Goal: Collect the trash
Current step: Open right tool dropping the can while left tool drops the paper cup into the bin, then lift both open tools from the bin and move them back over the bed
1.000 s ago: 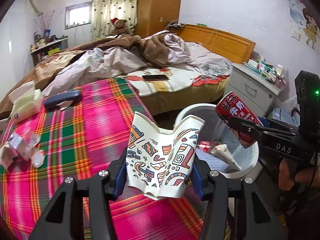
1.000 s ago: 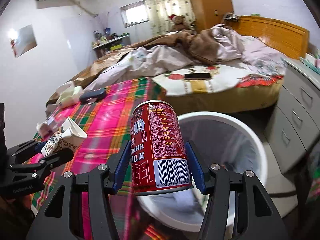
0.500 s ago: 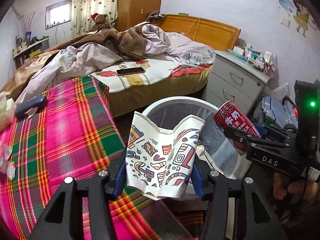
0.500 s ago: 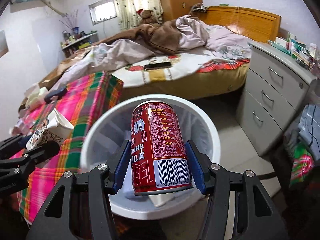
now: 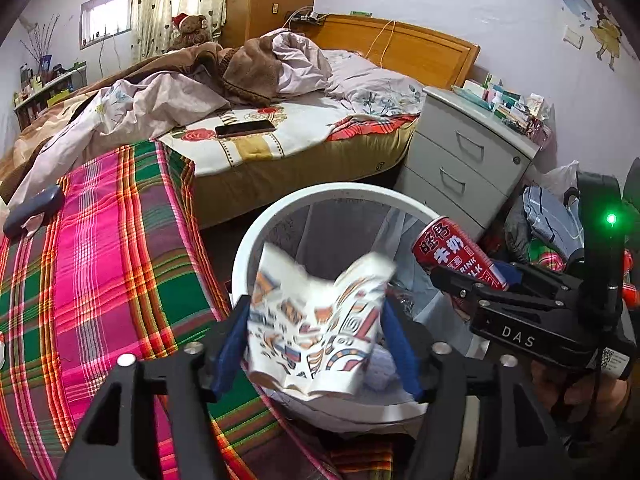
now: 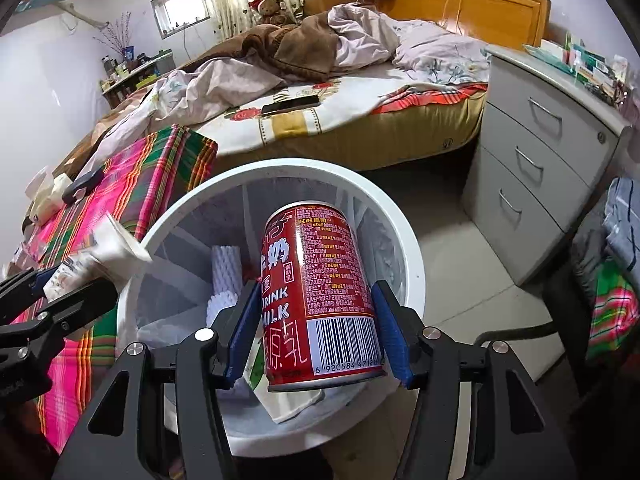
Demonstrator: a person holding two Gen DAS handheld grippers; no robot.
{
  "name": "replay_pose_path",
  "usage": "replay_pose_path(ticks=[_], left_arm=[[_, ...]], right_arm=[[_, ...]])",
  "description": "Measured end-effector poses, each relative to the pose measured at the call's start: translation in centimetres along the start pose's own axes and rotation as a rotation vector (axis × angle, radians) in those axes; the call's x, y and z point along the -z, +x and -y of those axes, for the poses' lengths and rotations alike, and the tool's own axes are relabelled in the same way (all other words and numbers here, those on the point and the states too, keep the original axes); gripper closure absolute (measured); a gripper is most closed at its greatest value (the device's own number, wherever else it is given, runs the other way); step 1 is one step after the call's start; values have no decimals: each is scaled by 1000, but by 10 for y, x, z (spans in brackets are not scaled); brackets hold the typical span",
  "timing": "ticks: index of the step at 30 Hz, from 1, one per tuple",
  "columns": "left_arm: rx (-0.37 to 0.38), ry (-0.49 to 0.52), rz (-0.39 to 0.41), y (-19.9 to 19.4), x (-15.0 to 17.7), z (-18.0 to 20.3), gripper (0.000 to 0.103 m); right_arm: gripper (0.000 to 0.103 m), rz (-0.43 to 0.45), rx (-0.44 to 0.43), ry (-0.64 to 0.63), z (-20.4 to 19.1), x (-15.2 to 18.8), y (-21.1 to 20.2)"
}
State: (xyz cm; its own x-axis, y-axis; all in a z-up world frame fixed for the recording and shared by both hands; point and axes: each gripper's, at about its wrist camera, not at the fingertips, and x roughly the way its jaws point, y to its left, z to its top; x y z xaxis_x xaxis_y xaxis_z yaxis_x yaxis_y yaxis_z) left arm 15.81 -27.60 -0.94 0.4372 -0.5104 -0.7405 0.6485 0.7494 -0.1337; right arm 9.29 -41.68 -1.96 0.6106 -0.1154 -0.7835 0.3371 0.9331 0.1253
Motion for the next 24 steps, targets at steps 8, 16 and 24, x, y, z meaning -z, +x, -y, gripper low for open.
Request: replay_pose_path(ticks=[8, 16, 24], left_arm=[[-23, -13, 27, -9, 2, -5, 33], [-23, -27, 48, -26, 7, -15, 33], [-46, -61, 75, -45, 16, -30, 33]], right_arm=[[42, 53, -14, -16, -4, 0, -10], [42, 74, -18, -29, -15, -1, -18], [42, 94, -23, -40, -31, 2, -26]])
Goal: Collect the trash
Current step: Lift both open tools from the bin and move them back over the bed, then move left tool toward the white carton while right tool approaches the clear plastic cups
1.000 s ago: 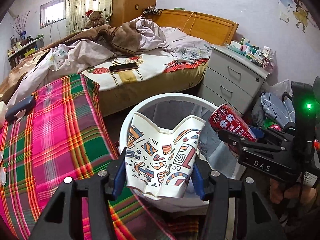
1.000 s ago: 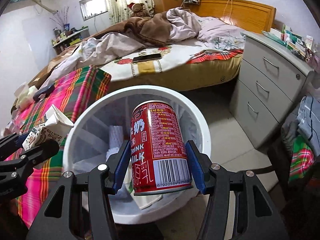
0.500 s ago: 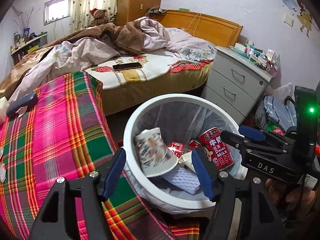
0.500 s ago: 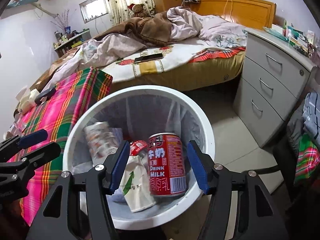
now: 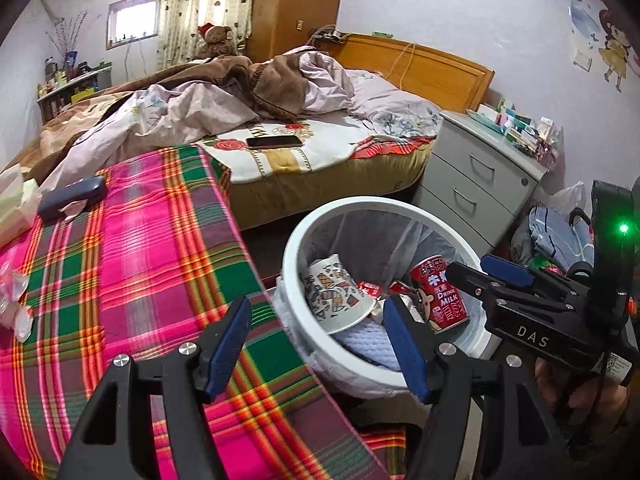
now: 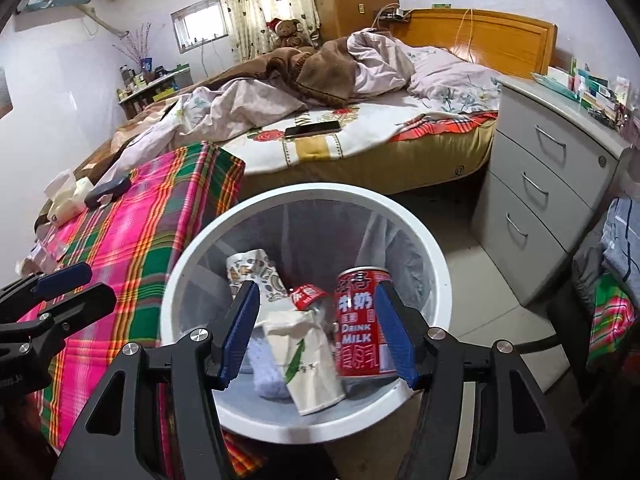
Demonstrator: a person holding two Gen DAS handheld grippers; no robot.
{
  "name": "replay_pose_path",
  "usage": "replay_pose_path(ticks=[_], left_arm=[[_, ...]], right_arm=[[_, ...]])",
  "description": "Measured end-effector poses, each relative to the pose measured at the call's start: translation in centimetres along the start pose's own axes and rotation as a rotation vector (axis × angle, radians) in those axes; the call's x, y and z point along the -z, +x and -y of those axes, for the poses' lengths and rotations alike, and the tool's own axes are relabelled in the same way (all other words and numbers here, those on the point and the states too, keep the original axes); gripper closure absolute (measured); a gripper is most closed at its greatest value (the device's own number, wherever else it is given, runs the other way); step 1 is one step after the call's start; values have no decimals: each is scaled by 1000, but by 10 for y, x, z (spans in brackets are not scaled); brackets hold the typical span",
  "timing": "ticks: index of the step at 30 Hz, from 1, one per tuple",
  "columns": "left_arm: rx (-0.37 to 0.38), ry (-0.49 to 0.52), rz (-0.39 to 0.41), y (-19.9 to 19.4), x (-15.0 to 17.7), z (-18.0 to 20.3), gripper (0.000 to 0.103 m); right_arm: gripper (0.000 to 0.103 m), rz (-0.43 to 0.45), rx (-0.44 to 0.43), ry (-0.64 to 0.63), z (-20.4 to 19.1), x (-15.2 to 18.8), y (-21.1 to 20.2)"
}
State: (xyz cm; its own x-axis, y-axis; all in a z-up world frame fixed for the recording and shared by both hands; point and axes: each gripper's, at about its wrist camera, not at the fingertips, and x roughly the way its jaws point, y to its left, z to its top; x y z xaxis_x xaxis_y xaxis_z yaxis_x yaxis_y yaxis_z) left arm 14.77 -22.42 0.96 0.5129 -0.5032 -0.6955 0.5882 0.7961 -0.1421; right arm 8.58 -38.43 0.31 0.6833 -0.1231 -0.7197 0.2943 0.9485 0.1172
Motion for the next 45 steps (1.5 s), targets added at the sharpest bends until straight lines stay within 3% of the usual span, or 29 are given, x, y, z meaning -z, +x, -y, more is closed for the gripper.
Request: replay_pose_path(ticks=[13, 25, 45], left_arm=[[-81, -53, 57, -39, 19, -44, 33], [-154, -123, 105, -74, 35, -92, 33], [-335, -296, 157, -126, 73, -201, 33]], right_arm=[[42, 55, -34, -27, -44, 4, -12], [42, 75, -124, -85, -100, 8, -14], [42, 49, -257, -195, -192, 12, 0]])
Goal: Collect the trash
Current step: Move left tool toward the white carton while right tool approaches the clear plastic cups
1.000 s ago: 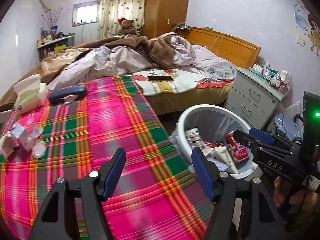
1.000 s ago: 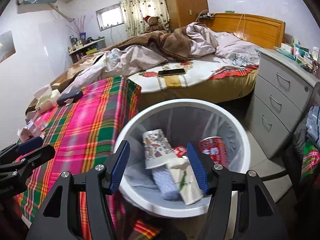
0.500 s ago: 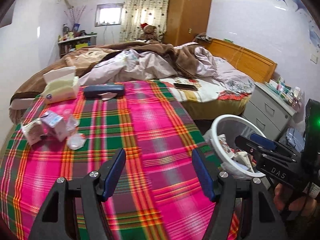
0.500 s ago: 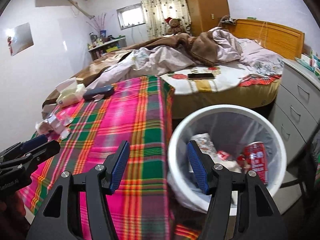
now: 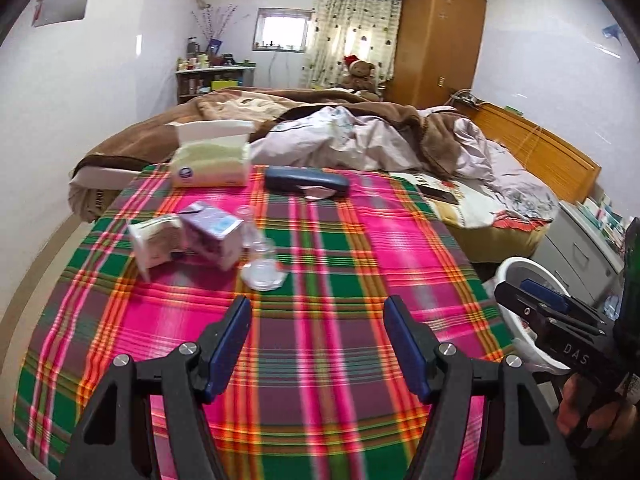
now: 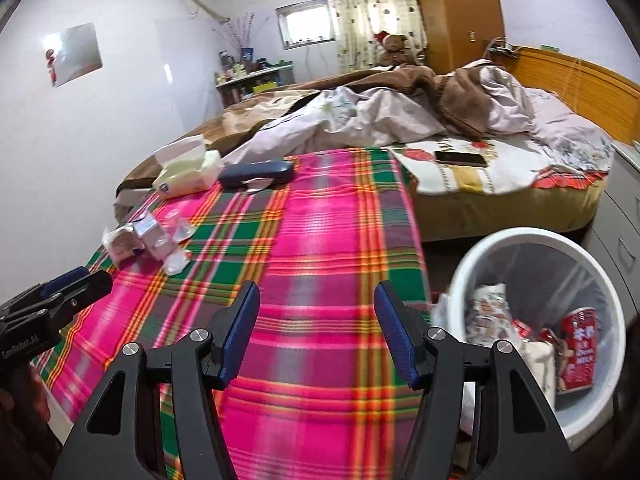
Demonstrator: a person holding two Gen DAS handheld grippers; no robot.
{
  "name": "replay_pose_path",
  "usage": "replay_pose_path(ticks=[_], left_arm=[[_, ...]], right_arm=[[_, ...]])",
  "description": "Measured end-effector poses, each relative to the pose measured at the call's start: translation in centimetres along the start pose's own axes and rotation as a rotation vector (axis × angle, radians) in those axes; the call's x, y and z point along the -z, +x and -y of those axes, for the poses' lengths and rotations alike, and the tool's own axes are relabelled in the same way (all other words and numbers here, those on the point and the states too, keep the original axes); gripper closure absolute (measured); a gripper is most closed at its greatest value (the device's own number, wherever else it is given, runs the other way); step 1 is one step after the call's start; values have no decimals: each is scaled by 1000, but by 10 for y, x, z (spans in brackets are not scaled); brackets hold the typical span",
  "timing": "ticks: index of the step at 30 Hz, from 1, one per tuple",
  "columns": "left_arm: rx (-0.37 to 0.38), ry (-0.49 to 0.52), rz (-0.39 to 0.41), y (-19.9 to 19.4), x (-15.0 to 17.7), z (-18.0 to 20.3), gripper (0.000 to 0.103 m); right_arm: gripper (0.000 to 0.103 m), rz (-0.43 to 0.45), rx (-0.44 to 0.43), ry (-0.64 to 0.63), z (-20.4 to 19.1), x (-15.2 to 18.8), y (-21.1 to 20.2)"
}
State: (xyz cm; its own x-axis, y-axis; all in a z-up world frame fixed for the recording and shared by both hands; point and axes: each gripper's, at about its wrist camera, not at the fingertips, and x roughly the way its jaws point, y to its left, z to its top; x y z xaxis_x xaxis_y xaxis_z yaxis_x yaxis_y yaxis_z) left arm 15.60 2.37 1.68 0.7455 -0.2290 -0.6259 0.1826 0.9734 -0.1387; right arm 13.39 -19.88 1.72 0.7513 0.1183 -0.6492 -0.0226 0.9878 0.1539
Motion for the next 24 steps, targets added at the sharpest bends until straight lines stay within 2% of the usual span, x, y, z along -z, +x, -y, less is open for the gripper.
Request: replay_pose_path(ticks=[9, 17, 24], left_arm=[[-85, -59, -1, 4, -5, -53, 33], [-120, -101, 2, 13, -14, -98, 33], [-135, -107, -33, 32, -25, -135, 33]], right_arm=[[42, -31, -66, -53, -40, -6, 27], [42, -59, -135, -106, -78, -11, 54], [42, -88, -173, -176, -114, -13, 76]])
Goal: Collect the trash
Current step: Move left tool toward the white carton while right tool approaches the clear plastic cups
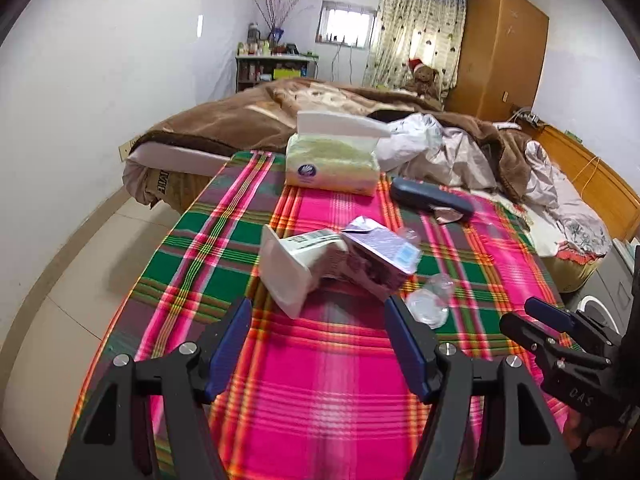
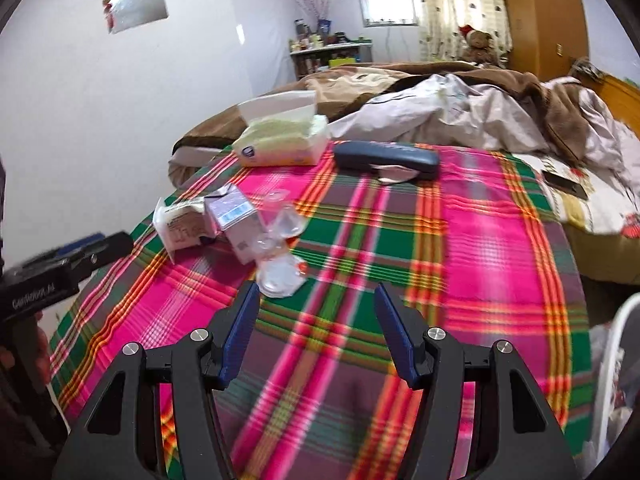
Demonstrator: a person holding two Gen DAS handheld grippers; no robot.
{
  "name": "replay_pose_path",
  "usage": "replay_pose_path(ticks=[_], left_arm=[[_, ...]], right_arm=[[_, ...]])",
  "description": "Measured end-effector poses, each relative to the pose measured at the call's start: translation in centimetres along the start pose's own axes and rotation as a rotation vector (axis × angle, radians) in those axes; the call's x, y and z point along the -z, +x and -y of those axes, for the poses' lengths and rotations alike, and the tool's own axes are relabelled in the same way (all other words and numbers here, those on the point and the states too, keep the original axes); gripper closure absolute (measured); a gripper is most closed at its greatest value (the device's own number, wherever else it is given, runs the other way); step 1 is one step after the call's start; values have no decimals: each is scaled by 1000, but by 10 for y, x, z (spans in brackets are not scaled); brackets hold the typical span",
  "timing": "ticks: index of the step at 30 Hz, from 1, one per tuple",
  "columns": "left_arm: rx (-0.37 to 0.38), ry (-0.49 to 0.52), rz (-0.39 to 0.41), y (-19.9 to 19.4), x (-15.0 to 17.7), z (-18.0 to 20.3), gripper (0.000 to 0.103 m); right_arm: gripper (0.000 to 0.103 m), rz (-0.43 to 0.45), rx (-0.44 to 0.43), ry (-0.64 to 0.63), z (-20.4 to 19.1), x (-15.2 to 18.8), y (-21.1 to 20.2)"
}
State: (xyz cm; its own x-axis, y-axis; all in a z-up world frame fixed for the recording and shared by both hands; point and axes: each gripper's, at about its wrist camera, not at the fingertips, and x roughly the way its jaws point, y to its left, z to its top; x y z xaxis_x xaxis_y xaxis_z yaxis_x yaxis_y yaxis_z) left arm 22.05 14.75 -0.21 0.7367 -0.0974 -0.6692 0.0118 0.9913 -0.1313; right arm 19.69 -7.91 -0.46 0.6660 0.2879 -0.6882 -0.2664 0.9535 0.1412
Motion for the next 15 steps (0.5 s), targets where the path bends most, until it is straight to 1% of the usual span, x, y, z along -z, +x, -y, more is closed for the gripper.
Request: replay_pose_path(ticks=[2, 4, 7, 10, 15], left_arm=[[7, -14, -6, 6, -4, -8, 33], [31, -20, 5, 10, -8, -14, 33], [44, 14, -19, 20, -13, -16, 31], [25, 53, -48, 34, -16, -16, 31], [55, 80, -55, 49, -26, -20, 31]], right_arm=[[42, -4, -11, -15, -6, -2, 5], [42, -11, -13, -25, -11, -4, 11], [42, -29, -27, -20, -13, -6, 20], [42, -42, -22, -18, -15, -8, 30], [42, -62, -24, -20, -19, -11, 39]])
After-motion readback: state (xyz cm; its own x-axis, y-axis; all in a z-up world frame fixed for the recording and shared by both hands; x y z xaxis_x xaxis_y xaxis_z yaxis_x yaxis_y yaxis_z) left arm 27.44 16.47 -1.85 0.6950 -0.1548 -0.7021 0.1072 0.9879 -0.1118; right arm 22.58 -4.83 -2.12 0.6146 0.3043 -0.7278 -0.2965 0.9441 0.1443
